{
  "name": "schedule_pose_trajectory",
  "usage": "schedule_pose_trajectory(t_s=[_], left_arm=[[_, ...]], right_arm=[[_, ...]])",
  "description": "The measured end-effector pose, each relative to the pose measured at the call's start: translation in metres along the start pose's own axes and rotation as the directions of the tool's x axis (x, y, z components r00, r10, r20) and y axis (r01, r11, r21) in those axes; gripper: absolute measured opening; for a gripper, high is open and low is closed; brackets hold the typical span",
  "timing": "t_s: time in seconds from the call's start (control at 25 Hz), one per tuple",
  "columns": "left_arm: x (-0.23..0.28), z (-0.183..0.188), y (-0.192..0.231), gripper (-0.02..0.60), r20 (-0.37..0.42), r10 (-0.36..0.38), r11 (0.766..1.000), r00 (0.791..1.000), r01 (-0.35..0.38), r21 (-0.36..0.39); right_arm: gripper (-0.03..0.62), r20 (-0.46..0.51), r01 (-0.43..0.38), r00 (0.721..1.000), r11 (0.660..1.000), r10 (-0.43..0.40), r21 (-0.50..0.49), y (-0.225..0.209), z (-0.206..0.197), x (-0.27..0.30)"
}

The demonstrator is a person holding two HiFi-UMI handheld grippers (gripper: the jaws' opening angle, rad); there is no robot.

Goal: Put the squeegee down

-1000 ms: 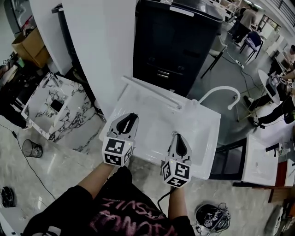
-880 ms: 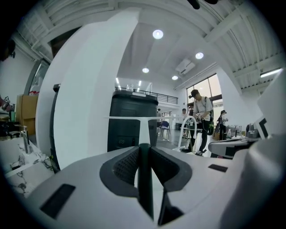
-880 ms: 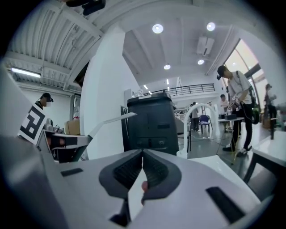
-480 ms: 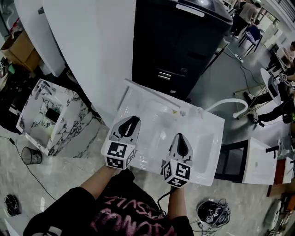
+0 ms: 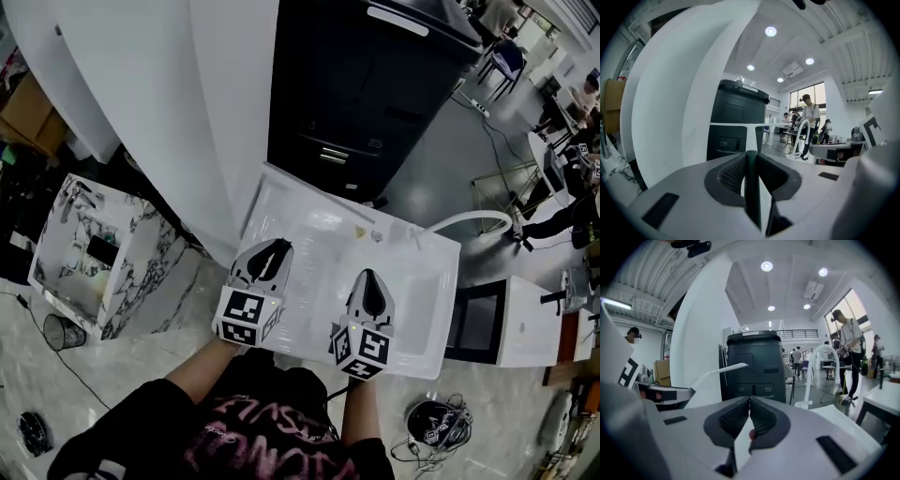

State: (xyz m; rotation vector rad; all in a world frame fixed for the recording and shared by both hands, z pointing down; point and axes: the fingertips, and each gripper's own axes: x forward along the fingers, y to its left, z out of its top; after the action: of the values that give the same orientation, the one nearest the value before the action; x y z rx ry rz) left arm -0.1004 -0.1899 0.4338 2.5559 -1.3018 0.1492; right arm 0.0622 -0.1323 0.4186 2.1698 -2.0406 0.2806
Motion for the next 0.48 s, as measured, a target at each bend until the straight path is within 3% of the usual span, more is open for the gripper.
schedule_pose_trajectory(t_s=[0.28,0.48], left_arm=[[0.0044,-0.0053,0.0008,0.084,-0.023,-0.017,1.0,1.0,0.017,-0.009],[0.0066,-0.0056,-0.003,0.084,-0.029,-0.006,1.0,1.0,0.006,-0.006]], right_arm=[[0.021,-0.02,0.032,0.999,0.999,-0.032,0.001,-0.0069,-0.0038,-0.0023],[0.021,-0.008,0.009,1.0,1.0,-0.009,-0.01,-0.0081,0.0025,0.0003]])
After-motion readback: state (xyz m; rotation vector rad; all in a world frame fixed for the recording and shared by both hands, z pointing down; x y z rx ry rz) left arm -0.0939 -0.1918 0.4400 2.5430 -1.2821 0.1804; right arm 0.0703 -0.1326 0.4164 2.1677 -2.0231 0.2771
